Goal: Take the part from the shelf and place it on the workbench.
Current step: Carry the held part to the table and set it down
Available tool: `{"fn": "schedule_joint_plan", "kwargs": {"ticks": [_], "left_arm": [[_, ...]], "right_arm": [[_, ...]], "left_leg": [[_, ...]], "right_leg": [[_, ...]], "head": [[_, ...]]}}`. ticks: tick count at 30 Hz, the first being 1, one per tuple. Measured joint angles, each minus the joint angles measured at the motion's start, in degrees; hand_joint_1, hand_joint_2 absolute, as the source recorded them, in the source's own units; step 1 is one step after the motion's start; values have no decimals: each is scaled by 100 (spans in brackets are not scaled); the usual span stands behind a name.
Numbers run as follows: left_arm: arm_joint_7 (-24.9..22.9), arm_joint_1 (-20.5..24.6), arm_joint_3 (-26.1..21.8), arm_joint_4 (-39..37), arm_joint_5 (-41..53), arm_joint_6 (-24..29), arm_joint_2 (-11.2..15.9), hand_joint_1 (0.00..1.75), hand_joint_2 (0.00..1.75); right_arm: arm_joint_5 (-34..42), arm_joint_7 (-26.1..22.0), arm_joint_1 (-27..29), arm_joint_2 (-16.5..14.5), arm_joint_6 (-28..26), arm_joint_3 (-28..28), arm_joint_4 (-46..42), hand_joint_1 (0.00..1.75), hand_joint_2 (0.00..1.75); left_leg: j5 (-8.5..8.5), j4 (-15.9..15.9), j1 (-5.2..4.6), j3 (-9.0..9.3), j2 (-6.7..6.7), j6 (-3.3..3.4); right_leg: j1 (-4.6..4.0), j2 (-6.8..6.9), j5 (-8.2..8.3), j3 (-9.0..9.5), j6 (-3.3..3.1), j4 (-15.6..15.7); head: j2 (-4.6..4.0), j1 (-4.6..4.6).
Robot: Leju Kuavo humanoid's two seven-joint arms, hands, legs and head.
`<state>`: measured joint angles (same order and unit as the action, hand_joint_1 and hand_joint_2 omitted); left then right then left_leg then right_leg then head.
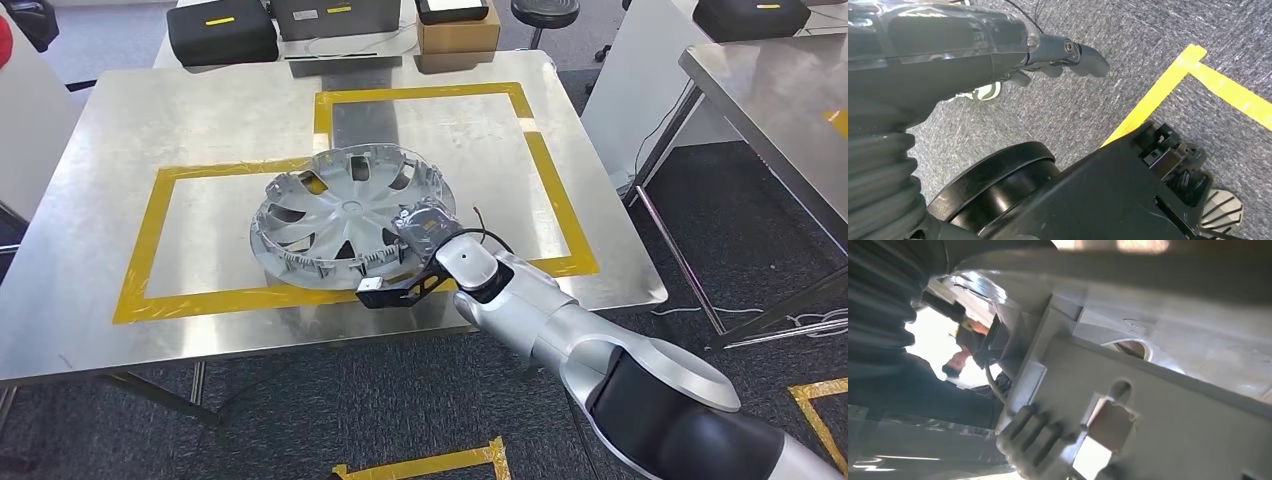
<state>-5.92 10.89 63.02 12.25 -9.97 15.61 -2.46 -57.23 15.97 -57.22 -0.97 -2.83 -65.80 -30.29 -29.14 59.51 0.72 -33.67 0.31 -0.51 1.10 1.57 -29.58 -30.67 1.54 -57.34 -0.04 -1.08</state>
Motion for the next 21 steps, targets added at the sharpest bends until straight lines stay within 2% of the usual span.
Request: {"fn": "schedule_joint_plan", "kwargs": {"ticks": [4,7,13,17,21], "left_arm": [[-2,-18,1,-3,-1,-4,10,0,175],[-7,-32,1,-3,-4,4,20,0,175],[-52,-59,1,-3,-22,20,21,0,175],[-67,-63,1,-3,-45,21,19,0,175],[-41,-62,1,-3,-54,20,19,0,175]], "right_arm": [[67,312,-32,40,162,-31,183,175,175],[131,805,-68,124,187,-28,305,175,175],[509,2036,-200,672,313,127,574,175,175],[666,2332,-223,1095,285,286,679,175,175],[650,2391,-213,1343,185,406,734,175,175]], "left_leg": [[2,0,1,2,-26,-2],[10,2,0,5,-50,-4],[27,6,-7,0,-128,4],[27,7,-15,-1,-124,6],[27,7,-17,-1,-98,6]], "right_leg": [[0,9,-1,2,0,0],[1,21,-1,4,1,2],[10,83,0,28,3,8],[17,83,6,30,12,11],[17,75,6,26,13,11]], "head": [[0,4],[0,8],[0,-1],[0,-2],[0,2]]}}
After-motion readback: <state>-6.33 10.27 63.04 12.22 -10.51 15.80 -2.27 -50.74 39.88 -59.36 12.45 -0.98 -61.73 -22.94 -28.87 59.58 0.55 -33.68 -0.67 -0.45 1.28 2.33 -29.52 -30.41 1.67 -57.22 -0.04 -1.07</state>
